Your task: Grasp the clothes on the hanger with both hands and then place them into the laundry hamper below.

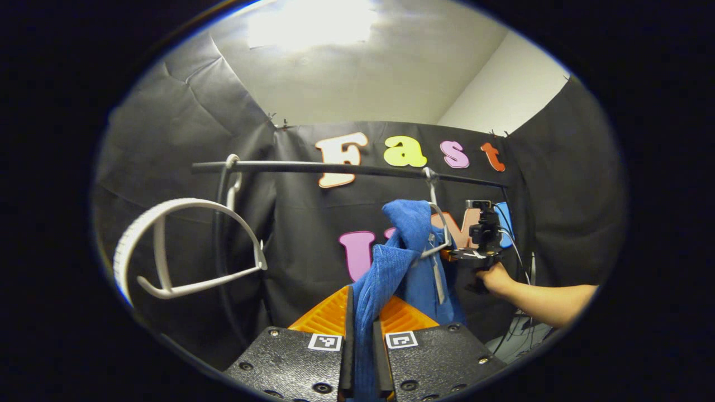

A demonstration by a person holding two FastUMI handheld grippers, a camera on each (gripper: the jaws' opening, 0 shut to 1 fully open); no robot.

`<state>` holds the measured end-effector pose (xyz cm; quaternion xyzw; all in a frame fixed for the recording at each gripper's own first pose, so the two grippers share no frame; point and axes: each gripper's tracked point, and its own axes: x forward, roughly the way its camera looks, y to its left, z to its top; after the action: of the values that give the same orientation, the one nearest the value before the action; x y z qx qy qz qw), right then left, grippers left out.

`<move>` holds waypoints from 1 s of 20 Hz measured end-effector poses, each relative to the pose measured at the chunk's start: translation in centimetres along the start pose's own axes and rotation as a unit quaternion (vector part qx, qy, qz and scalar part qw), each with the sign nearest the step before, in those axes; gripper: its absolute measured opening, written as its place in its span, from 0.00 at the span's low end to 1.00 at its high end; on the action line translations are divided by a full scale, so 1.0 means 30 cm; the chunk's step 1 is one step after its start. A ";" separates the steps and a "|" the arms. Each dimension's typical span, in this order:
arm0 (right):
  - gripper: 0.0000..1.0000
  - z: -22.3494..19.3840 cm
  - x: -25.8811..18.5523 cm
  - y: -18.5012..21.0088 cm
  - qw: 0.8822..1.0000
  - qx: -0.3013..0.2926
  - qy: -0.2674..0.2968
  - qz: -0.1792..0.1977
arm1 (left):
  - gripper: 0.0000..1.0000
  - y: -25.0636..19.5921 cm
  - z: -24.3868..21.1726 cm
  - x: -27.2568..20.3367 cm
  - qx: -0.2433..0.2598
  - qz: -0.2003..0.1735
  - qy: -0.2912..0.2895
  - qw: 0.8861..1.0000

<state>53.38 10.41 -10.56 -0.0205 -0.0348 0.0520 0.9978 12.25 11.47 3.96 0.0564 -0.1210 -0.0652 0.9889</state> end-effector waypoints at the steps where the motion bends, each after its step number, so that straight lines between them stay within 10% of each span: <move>1: 0.01 0.006 0.019 0.002 1.000 -0.001 0.000 -0.002 | 0.15 0.019 0.032 -0.002 0.004 0.015 -0.016 1.000; 10: 0.01 -0.277 -0.067 -0.037 0.997 0.022 0.070 -0.021 | 0.08 -0.030 -0.259 0.085 0.008 0.003 0.072 0.997; 20: 0.02 -0.248 -0.468 0.038 0.995 0.018 0.095 -0.018 | 0.00 -0.146 -0.288 0.071 -0.029 -0.017 0.087 0.996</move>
<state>39.86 9.78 -18.97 -0.0066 0.0602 0.0322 0.9976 15.94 7.68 -4.45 0.0351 -0.0316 -0.0800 0.9957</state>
